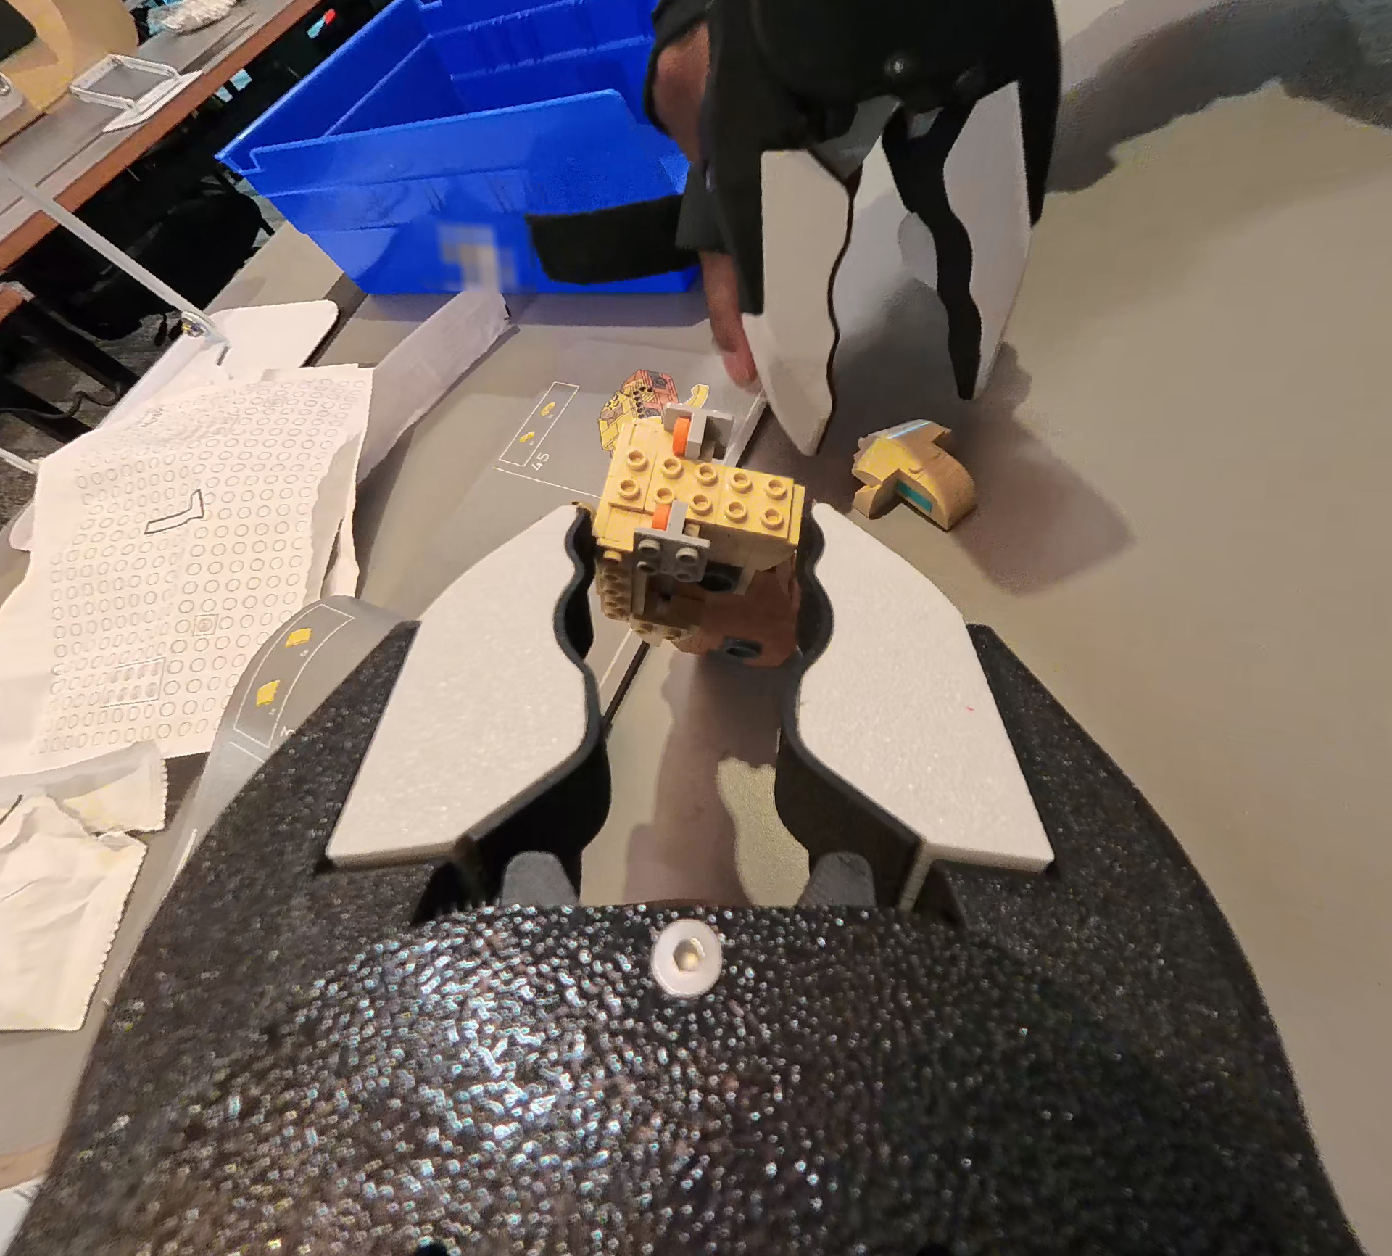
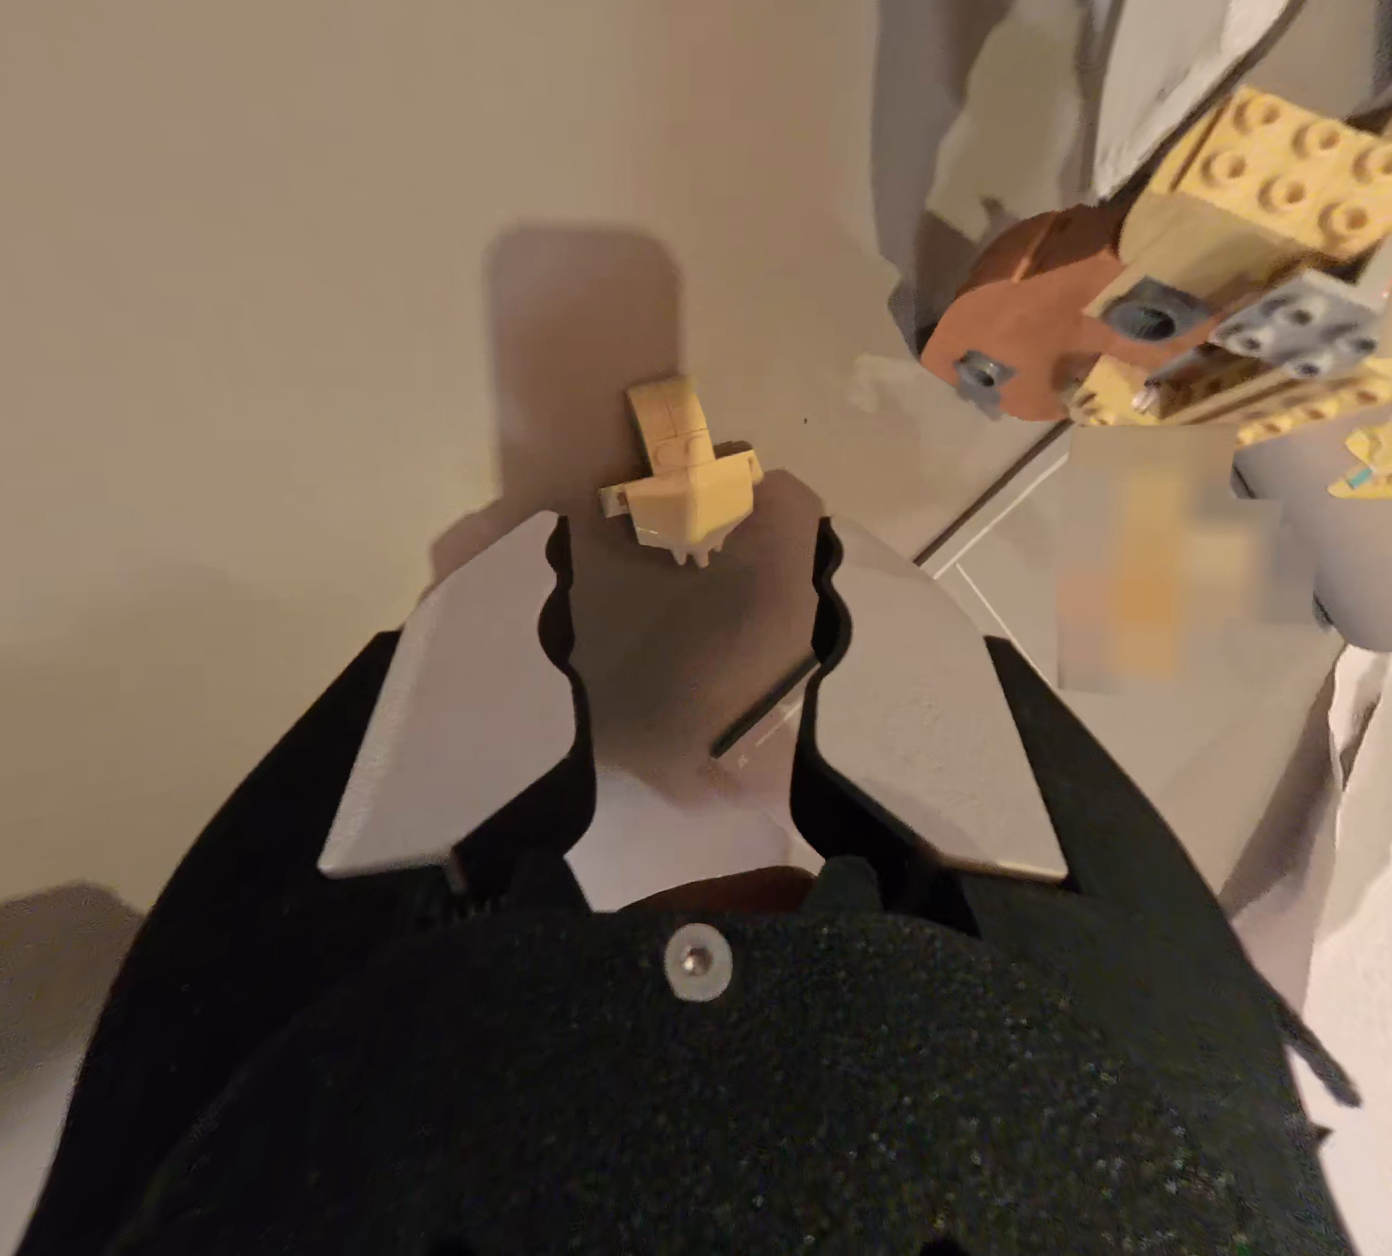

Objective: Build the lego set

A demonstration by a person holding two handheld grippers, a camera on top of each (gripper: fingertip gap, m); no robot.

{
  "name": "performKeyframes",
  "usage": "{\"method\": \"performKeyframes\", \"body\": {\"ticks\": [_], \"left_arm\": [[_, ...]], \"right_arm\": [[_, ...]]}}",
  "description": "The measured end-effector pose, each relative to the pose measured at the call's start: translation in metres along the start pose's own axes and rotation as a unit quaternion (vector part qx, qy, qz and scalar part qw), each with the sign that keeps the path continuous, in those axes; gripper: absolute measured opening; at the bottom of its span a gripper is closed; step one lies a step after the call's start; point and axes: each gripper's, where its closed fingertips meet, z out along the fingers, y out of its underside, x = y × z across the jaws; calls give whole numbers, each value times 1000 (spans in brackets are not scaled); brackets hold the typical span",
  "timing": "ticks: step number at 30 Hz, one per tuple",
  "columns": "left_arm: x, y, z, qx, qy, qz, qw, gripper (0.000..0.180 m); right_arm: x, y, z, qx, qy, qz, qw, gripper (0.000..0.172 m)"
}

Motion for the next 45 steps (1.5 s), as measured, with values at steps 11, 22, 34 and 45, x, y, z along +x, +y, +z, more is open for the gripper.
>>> {"method": "performKeyframes", "body": {"ticks": [11, 22, 34, 45], "left_arm": [[-1, 1, -1, -3, -2, -6, 1000, 51], [-11, 1, 4, -13, -48, -55, 997, 51], [-20, -1, 12, -28, -141, -90, 985, 51], [-17, -4, 14, -36, -167, -72, 983, 51]], "right_arm": [[2, -8, 23, 20, -29, 7, 999, 45], [24, -15, -4, 114, 147, 298, 936, 45], [56, -39, -60, 230, 227, 451, 832, 45], [69, -39, -61, 247, 233, 488, 804, 45]]}}
